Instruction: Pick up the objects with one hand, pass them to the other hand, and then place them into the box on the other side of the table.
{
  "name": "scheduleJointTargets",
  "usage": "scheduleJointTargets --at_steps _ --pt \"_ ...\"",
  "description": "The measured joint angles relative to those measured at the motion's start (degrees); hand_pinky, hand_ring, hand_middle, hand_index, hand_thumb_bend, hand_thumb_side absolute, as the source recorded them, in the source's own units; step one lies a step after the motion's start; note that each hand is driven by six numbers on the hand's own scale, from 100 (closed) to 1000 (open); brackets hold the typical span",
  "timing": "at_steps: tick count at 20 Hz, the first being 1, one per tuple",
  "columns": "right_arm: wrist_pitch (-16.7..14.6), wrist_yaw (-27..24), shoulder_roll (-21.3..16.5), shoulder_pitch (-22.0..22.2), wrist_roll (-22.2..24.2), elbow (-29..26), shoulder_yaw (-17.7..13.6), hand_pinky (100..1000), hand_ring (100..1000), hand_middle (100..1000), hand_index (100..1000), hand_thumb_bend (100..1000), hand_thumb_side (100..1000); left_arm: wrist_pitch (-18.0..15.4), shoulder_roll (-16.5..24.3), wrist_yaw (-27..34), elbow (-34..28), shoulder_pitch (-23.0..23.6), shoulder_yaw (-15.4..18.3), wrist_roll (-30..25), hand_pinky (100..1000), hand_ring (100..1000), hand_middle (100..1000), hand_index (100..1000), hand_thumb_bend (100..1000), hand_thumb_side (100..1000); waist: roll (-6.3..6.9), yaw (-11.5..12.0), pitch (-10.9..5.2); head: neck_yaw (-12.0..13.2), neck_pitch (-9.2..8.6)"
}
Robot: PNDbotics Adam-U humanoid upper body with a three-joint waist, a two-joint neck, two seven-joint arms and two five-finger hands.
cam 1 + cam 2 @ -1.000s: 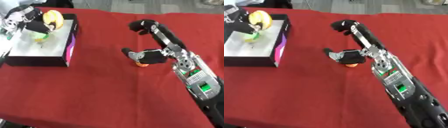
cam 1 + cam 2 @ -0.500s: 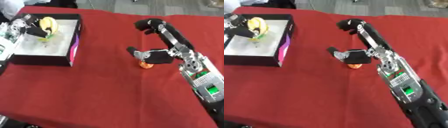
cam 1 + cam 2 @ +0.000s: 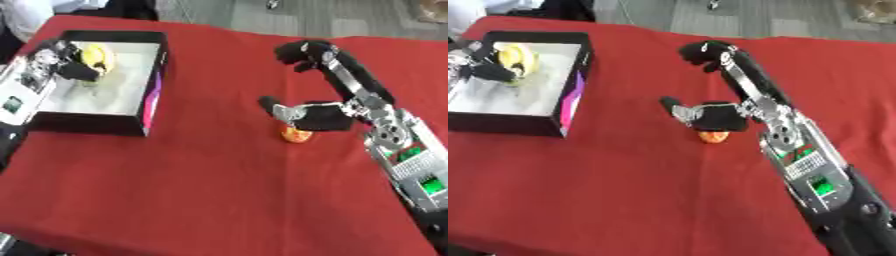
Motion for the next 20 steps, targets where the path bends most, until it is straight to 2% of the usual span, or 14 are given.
scheduleJointTargets --at_steps 1,4,9,14,16,20 --pt "0.0 -0.01 -0.01 0.0 0.0 0.0 0.0 779 798 731 809 426 288 0.01 -0.04 -0.35 0.16 0.0 0.0 0.0 792 839 711 766 389 355 0.0 -0.01 0.0 0.02 0.0" --pt "0.0 -0.02 -0.02 0.0 0.0 -0.01 0.0 778 798 730 808 429 285 0.12 -0.05 -1.79 0.69 -0.01 0.0 -0.12 814 861 741 797 576 396 0.0 -0.03 0.0 0.03 0.0" --pt "0.02 -0.03 -0.07 0.0 -0.02 -0.02 -0.01 778 798 730 808 454 273 0.23 -0.05 -4.24 0.73 -0.01 0.02 -0.84 816 864 745 802 655 404 0.0 -0.03 0.0 -0.03 0.0" --pt "0.05 -0.03 -0.08 0.0 -0.05 -0.02 -0.01 778 797 728 808 456 272 0.07 -0.05 -5.0 -0.08 -0.01 0.35 -1.32 807 857 736 792 630 391 0.0 -0.03 0.0 -0.14 0.01" --pt "0.09 -0.03 -0.12 0.0 -0.09 -0.02 -0.02 778 797 728 807 456 272 0.08 -0.04 -5.0 -0.93 0.0 0.4 -1.26 775 833 713 768 528 382 0.0 -0.03 0.0 -0.34 0.02" --pt "0.39 0.11 -0.41 -0.04 -0.32 -0.02 -0.37 782 800 731 810 467 273 0.21 0.02 -4.63 -3.89 0.12 0.74 -0.46 749 811 691 748 480 382 0.0 -0.02 0.0 -1.68 0.1"
